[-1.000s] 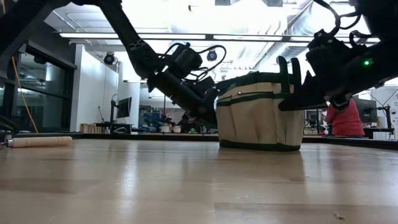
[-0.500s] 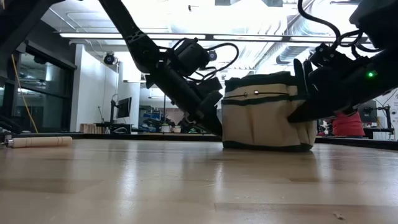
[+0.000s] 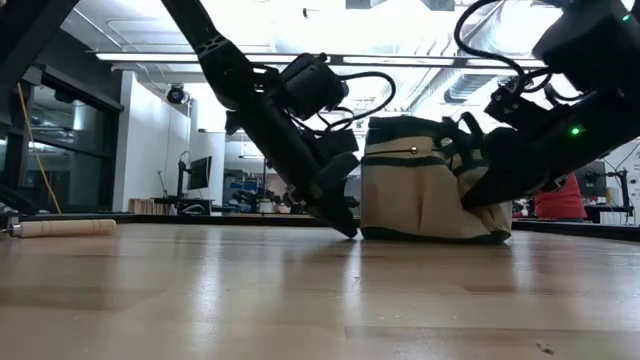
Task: Pick & Place Garden tools in Gardening bag
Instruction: Adjust the gardening bag on the table, then put the left trowel into the gardening bag
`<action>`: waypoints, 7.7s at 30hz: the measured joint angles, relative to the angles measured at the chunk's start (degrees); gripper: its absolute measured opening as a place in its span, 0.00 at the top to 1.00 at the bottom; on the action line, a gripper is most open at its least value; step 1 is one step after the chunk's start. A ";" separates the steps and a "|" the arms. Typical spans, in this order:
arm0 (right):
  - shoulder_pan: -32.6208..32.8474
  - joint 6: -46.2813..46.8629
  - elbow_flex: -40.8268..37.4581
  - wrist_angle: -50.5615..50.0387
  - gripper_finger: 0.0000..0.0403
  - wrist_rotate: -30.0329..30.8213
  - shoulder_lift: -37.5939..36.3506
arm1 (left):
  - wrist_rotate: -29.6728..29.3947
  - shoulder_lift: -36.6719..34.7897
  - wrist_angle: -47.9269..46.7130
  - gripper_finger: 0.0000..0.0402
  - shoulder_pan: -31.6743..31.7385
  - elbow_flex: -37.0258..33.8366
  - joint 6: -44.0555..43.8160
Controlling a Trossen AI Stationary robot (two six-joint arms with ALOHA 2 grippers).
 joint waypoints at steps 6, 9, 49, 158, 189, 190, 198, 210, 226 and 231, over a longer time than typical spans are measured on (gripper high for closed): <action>-1.58 -1.24 0.00 -0.05 0.99 -4.12 -0.04 | -2.62 0.00 -0.08 1.00 -1.75 0.00 -0.80; -1.01 -0.46 0.00 -0.87 0.99 -5.22 -0.65 | -3.11 -0.02 -0.08 1.00 -1.76 0.00 -1.18; 15.39 -2.78 -0.07 -14.20 0.99 -4.74 -21.79 | -17.04 -10.69 -20.12 1.00 -5.33 0.11 -4.97; 14.86 -3.22 -0.06 -7.22 0.57 -8.13 -20.11 | -43.07 -30.40 -10.84 0.87 -29.10 -19.26 -27.07; 10.63 -23.57 -0.07 31.30 0.57 1.16 -17.90 | -51.08 -11.90 50.04 0.87 -28.94 -13.56 20.55; 10.43 -24.37 -0.05 33.34 0.57 0.93 -16.69 | -51.08 -11.14 49.86 0.87 -28.96 -12.25 22.36; 9.96 -34.07 1.69 47.98 0.57 1.14 -6.63 | -62.14 -4.34 48.73 0.87 -28.91 -2.17 30.63; 9.75 -48.16 10.70 52.67 0.57 8.57 -0.02 | -68.26 -0.22 48.46 0.87 -28.92 1.42 30.83; 1.56 -44.87 11.80 52.41 0.57 -1.43 0.00 | -67.81 -0.24 48.39 0.87 -28.92 1.44 30.79; -0.25 -43.59 11.80 52.36 0.57 -4.02 0.00 | -67.78 -0.26 48.14 0.87 -28.92 1.44 30.79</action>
